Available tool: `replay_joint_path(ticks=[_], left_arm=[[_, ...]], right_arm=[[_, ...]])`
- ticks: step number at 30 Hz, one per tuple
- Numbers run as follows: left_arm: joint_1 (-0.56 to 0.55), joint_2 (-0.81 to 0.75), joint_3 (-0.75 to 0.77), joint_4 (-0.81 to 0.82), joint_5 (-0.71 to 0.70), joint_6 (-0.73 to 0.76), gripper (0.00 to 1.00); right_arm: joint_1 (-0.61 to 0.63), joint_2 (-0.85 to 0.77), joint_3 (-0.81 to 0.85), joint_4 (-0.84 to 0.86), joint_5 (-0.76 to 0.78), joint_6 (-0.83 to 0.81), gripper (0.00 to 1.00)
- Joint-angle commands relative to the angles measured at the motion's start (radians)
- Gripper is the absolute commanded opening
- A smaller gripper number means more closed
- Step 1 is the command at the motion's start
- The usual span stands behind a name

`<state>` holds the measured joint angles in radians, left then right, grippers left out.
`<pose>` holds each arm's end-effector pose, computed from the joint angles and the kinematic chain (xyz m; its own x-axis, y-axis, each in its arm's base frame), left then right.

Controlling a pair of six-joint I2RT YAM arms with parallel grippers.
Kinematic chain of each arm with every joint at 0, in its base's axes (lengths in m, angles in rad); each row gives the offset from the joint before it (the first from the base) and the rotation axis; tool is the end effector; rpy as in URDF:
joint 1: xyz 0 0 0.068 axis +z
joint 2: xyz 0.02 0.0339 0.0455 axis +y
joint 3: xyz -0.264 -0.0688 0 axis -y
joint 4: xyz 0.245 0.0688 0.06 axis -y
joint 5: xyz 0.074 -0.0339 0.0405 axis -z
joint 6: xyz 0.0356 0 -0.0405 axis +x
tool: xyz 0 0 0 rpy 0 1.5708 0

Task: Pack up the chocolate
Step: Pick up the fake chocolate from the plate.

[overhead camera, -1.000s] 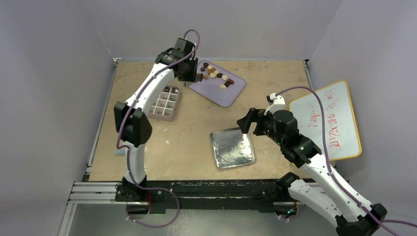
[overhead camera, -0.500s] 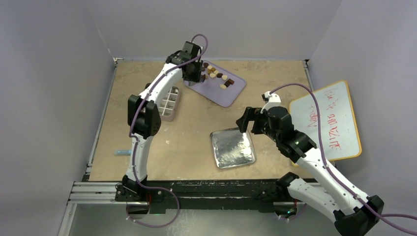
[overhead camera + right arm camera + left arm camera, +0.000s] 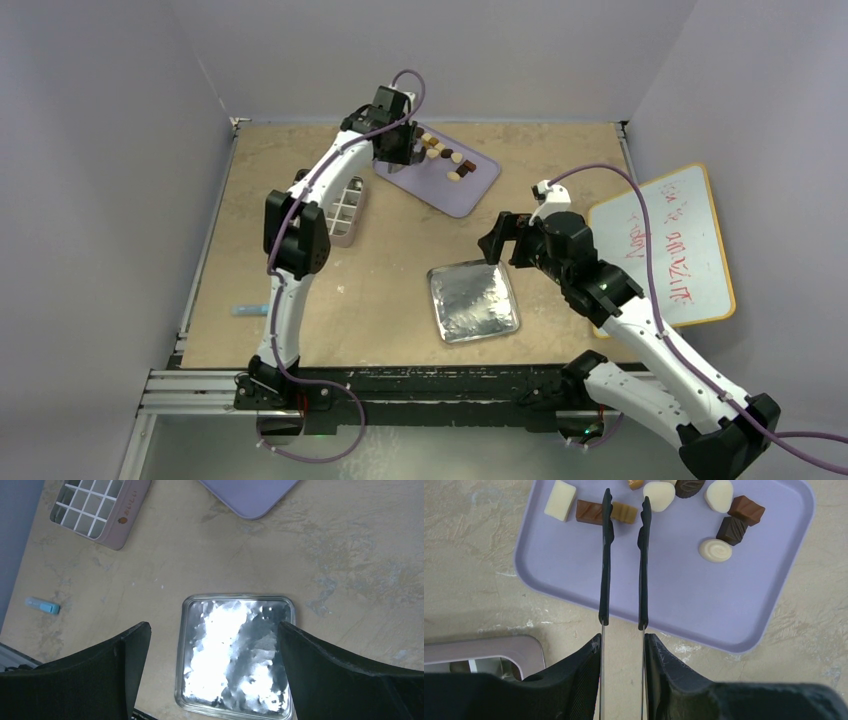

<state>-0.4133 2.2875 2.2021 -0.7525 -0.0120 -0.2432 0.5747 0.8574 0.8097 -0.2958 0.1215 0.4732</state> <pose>0.4727 -0.2068 0.2700 -0.7556 0.0684 -0.6515 0.2187 0.9638 -0.1525 0.1683 0.1039 0.3245 -0.4539 0.2450 -0.8567 -0.2662 0.8803 0.3928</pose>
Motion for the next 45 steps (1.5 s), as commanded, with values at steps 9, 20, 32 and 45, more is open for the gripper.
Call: replay_joint_path(ticks=[9, 20, 32, 45], left_arm=[[0.009, 0.056, 0.052, 0.064, -0.017, -0.007, 0.33], [0.013, 0.071, 0.079, 0.07, 0.006, 0.005, 0.29], [0.011, -0.055, 0.015, 0.002, 0.007, -0.035, 0.19], [0.031, -0.22, -0.076, -0.123, -0.031, -0.115, 0.18]], right_arm=[[-0.002, -0.001, 0.041, 0.027, 0.022, -0.015, 0.99], [-0.003, 0.016, 0.042, 0.035, 0.022, -0.018, 0.99], [-0.003, -0.004, 0.023, 0.06, 0.024, -0.002, 0.99], [-0.003, -0.03, -0.012, 0.083, -0.011, 0.022, 0.99]])
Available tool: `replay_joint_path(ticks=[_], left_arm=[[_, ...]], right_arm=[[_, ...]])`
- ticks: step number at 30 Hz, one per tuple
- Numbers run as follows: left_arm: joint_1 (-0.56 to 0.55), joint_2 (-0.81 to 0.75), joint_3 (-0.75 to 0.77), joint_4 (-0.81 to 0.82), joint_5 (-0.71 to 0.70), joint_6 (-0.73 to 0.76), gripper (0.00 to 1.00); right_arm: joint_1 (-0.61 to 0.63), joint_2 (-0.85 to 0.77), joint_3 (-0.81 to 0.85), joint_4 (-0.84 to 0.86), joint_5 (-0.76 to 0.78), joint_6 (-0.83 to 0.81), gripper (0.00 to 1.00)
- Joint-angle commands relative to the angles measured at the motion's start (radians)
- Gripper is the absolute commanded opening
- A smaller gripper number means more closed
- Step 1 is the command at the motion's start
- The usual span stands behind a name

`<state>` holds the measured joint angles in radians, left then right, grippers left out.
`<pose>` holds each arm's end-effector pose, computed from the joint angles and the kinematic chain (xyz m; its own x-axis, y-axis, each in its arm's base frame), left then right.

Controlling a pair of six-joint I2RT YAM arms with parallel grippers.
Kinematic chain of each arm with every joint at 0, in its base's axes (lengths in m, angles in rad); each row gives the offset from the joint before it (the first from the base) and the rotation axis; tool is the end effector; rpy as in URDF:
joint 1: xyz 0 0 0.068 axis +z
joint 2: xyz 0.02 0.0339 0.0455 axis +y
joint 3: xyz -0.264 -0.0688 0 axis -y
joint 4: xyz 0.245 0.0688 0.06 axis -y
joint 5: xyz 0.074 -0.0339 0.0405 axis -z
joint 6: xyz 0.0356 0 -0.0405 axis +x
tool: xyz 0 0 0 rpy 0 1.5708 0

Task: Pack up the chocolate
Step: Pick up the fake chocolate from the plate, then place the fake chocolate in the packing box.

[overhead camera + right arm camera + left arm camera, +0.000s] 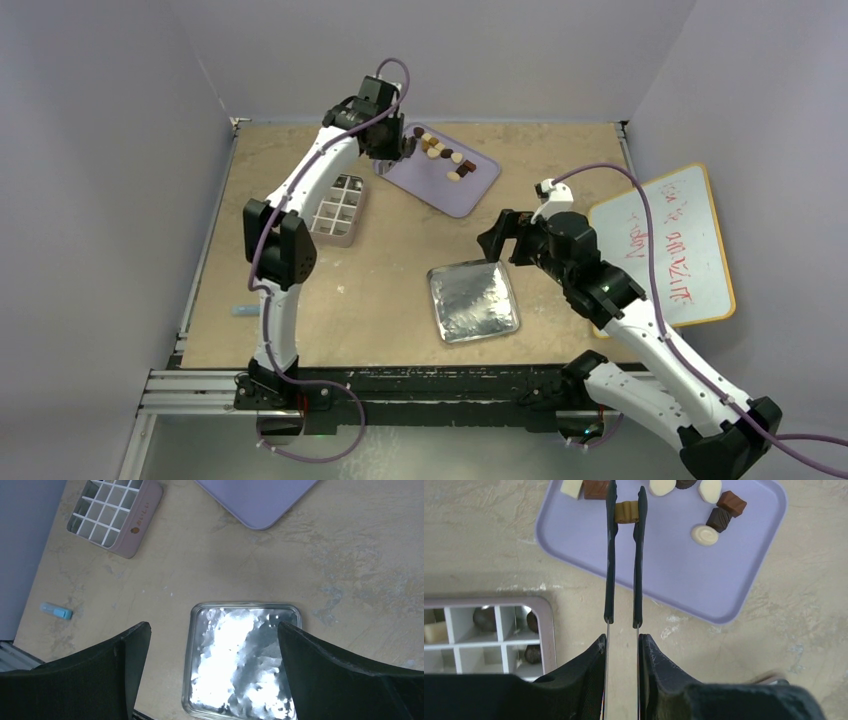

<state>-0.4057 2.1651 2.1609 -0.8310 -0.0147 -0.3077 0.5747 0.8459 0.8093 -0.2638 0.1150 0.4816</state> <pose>0.4473 -0.1916 0.3099 -0.7660 -0.0006 -0.6428 0.1611 0.9679 -0.1928 0.1671 0.1034 0.3298 -0.4276 0.2713 -0.8623 -0.2820 0.8663 0.4124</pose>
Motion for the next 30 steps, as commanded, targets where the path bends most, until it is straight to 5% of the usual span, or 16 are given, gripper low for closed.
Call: replay_joint_path(ticks=[1, 14, 30], left_arm=[[0.03, -0.118, -0.057, -0.049, -0.032, -0.059, 0.18], [0.156, -0.436, -0.451, -0.006, -0.077, -0.113, 0.18], [0.177, -0.549, -0.579, -0.041, -0.154, -0.117, 0.2]], right_arm=[[-0.003, -0.016, -0.013, 0.055, -0.008, 0.016, 0.99], [-0.002, 0.005, -0.017, 0.048, -0.024, 0.005, 0.99], [-0.003, 0.038, -0.022, 0.075, -0.052, 0.009, 0.99]])
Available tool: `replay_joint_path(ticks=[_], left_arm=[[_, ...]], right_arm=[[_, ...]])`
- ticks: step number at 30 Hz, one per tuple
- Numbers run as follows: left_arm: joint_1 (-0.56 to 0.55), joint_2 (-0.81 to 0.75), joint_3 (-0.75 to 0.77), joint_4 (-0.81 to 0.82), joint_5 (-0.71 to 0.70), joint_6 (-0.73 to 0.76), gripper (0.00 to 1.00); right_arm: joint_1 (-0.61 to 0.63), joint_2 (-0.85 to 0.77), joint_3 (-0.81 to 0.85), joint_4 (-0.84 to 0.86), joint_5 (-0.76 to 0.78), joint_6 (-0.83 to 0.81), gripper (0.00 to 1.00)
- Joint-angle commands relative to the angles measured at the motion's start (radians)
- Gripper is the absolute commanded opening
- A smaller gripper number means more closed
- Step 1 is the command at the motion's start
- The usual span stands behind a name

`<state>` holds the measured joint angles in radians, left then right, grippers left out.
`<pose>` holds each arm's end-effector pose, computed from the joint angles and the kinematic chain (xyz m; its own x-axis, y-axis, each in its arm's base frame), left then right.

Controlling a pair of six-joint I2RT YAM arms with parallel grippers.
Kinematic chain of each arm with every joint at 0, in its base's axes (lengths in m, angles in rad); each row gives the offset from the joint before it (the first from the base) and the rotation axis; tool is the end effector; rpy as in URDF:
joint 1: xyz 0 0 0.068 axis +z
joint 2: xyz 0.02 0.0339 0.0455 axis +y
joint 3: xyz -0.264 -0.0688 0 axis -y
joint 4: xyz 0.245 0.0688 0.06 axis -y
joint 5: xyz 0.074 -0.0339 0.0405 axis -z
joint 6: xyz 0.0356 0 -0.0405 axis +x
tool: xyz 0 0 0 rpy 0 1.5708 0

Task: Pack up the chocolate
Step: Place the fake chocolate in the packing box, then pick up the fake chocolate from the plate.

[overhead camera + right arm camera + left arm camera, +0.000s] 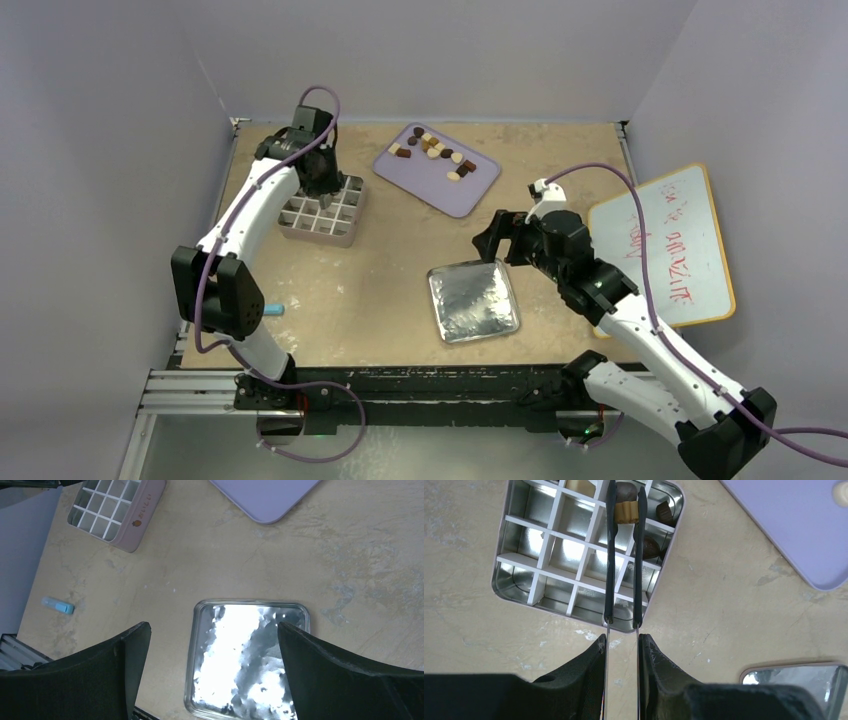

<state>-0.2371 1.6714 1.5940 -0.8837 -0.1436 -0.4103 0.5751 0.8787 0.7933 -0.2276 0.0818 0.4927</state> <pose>0.3492 -0.0791 0.3275 -0.7917 -0.2148 -0.5719 -0.1777 0.9766 -0.1208 0.1735 0.1090 0.3219 -0.4532 0.2680 -0.8502 -0.2979 0.8533 0.4279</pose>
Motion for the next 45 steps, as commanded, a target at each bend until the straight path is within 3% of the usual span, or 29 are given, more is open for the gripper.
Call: replay_joint_path(ticks=[1, 12, 33, 45], left_arm=[[0.009, -0.055, -0.015, 0.012, -0.021, -0.013, 0.2], [0.009, -0.022, -0.024, -0.011, -0.041, -0.019, 0.22], [0.009, -0.031, -0.042, -0.009, -0.028, -0.022, 0.34], [0.009, -0.04, 0.116, -0.013, 0.062, 0.033, 0.31]], right_arm=[[-0.003, 0.006, -0.006, 0.038, -0.018, 0.0, 0.99], [-0.003, 0.007, -0.018, 0.055, -0.029, 0.0, 0.99], [-0.003, 0.011, -0.016, 0.06, -0.024, -0.006, 0.99], [-0.003, 0.015, -0.041, 0.064, -0.007, 0.013, 0.99]])
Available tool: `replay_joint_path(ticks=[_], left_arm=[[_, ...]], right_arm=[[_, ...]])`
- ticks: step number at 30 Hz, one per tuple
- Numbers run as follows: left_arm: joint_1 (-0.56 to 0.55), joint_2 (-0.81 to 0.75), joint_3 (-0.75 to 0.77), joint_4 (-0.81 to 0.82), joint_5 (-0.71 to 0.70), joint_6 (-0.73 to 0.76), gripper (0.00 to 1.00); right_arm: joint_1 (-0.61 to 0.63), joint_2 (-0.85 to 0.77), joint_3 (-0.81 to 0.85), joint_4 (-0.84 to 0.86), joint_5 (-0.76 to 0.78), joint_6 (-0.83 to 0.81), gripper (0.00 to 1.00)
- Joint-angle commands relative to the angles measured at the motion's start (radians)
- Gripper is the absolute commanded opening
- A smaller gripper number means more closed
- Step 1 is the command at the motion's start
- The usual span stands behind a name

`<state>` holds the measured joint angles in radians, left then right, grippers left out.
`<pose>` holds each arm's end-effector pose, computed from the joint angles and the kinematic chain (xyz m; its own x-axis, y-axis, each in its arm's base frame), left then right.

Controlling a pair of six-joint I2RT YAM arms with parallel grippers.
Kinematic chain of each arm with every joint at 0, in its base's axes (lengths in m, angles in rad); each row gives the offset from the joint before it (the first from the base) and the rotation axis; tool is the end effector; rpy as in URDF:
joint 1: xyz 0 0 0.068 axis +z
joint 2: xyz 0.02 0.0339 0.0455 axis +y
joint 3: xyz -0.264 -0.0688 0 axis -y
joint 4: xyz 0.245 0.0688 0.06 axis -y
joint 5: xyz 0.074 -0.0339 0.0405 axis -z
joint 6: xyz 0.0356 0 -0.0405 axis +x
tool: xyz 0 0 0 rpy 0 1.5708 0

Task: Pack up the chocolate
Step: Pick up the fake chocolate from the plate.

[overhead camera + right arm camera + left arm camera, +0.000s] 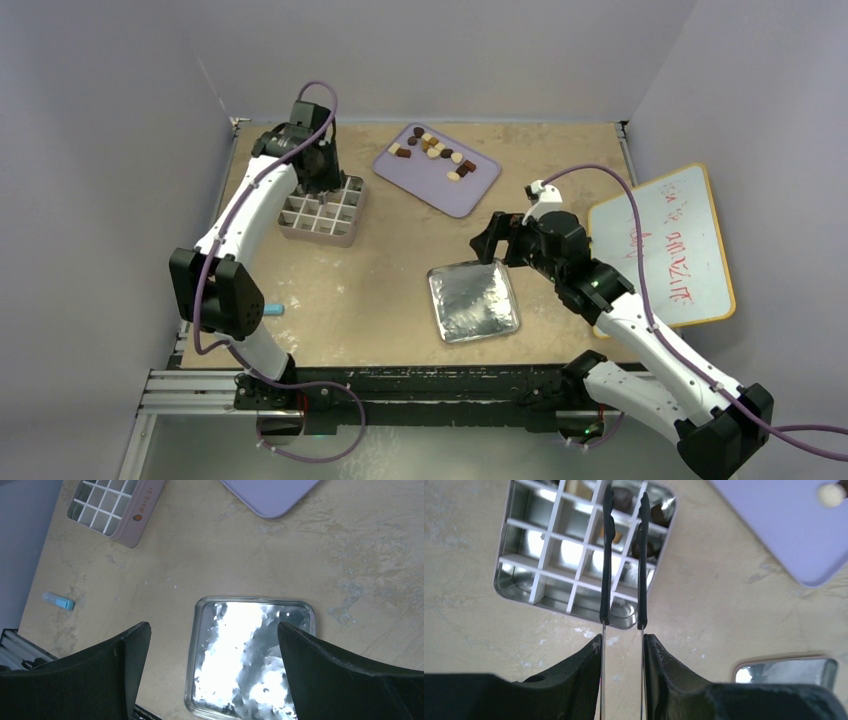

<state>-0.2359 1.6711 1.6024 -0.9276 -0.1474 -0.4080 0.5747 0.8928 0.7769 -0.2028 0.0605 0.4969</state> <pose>0.3457 -0.0777 0.3275 -0.8102 -0.2089 -0.5477 -0.1829 0.9778 -0.1024 0.1764 0.1117 0.3161 -0.4669 0.2645 -0.8438 -0.3092 0.8451 0.4360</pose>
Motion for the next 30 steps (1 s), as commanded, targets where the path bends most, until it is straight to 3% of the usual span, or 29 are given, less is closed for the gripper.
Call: replay_joint_path(ticks=[1, 8, 22, 30], left_arm=[[0.007, -0.04, 0.116, 0.04, 0.084, 0.035, 0.31], [-0.001, 0.016, 0.179, 0.109, 0.209, 0.059, 0.31], [-0.125, 0.342, 0.473, 0.094, 0.15, 0.076, 0.31], [-0.129, 0.474, 0.554, 0.113, 0.15, 0.083, 0.32]], right_arm=[[-0.003, 0.008, -0.028, 0.046, 0.011, 0.012, 0.99], [-0.003, 0.034, -0.008, 0.025, 0.013, 0.02, 0.99], [-0.002, -0.015, -0.007, -0.007, 0.003, 0.0, 0.99], [-0.003, -0.028, -0.001, -0.02, 0.02, -0.004, 0.99]])
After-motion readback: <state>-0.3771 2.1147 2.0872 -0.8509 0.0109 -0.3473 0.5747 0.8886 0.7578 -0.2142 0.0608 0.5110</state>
